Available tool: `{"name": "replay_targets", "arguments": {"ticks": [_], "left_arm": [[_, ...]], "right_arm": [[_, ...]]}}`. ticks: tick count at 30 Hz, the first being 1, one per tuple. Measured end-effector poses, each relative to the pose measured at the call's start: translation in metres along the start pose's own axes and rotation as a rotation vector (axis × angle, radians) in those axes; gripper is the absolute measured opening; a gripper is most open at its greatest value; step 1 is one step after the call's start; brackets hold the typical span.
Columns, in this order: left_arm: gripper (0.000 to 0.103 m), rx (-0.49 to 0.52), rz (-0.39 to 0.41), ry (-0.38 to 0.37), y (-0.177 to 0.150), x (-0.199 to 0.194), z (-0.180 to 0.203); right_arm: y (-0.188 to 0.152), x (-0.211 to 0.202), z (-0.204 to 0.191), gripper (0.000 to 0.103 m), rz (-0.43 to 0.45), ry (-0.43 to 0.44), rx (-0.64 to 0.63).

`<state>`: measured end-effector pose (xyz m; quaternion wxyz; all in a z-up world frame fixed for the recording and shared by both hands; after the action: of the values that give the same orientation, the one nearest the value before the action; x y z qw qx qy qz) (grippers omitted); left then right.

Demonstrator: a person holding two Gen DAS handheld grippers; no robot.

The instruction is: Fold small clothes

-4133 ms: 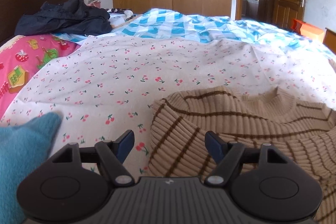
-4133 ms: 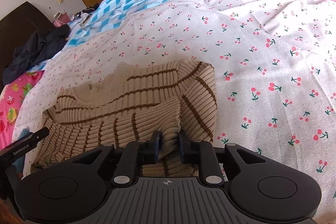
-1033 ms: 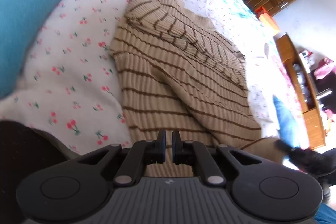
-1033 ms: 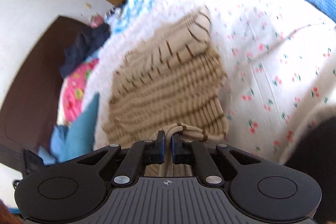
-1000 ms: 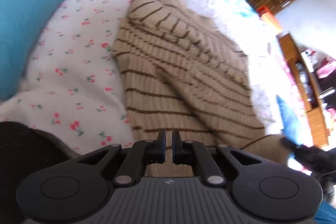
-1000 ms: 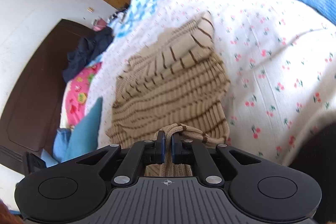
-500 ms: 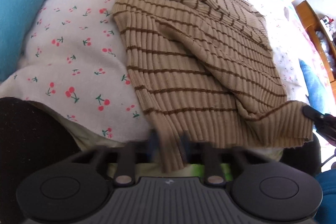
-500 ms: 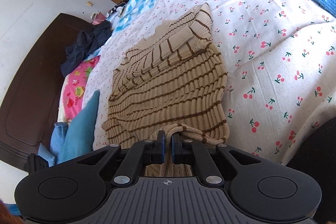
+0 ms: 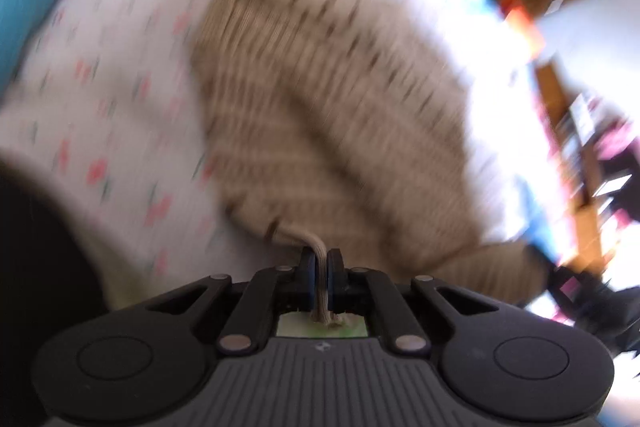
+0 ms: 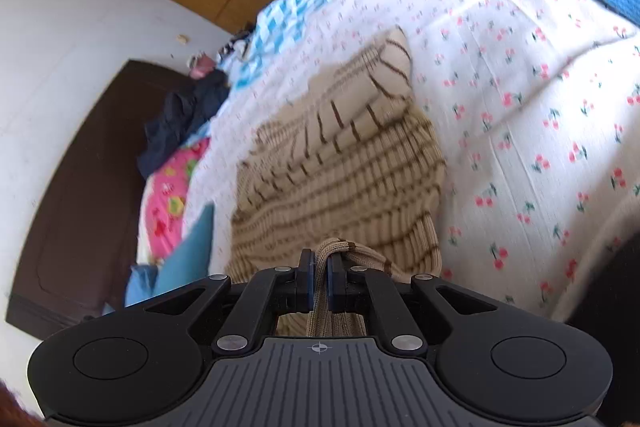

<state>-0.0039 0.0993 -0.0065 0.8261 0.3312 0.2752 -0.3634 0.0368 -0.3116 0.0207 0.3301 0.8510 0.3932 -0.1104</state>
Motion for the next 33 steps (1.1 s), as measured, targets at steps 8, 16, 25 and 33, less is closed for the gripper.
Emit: {"name": "replay_targets", "arguments": {"ticks": [8,16,25,33], "left_arm": [[0.01,-0.037,0.204,-0.103,0.093,-0.005,0.009],[0.01,-0.023,0.339,-0.104,0.177,0.034,0.006],[0.01,-0.063,0.381,0.059,0.229,0.113,-0.032],[0.047,-0.098,0.42,0.111,0.227,0.123,-0.045]], "right_arm": [[0.077,0.018,-0.021,0.006,0.207,0.057,0.019],[0.125,0.094,-0.01,0.006,0.239,-0.037,0.043],[0.154,0.189,0.038,0.008,0.216,-0.213,0.117],[0.15,0.194,0.051,0.044,0.214,-0.217,0.124]]}}
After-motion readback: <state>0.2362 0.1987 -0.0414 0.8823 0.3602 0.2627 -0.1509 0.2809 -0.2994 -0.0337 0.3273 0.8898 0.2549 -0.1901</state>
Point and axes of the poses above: each gripper's, at about its wrist camera, not at the fingertips, and x roughly the way its jaws point, z to its right, y to its top, the point moved 2 cm from there along x, roughly the way its jaws point, and after that the axes turned 8 degrees about z, right-handed, at the moved point
